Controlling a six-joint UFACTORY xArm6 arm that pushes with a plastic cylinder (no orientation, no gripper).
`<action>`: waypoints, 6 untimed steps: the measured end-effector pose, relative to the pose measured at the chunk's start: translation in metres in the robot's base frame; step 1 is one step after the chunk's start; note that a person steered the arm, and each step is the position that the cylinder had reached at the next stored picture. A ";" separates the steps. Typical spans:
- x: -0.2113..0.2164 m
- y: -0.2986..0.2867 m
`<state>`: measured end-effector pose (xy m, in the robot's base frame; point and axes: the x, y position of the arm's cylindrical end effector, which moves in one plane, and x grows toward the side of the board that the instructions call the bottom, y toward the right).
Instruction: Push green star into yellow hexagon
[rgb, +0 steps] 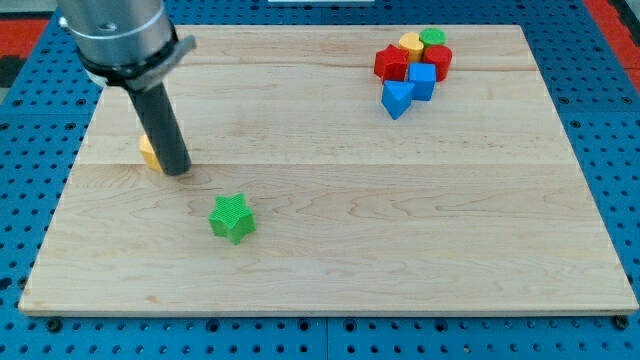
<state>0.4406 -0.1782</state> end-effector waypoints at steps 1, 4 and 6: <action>-0.018 -0.006; 0.090 0.166; 0.075 0.128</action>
<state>0.5159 -0.0502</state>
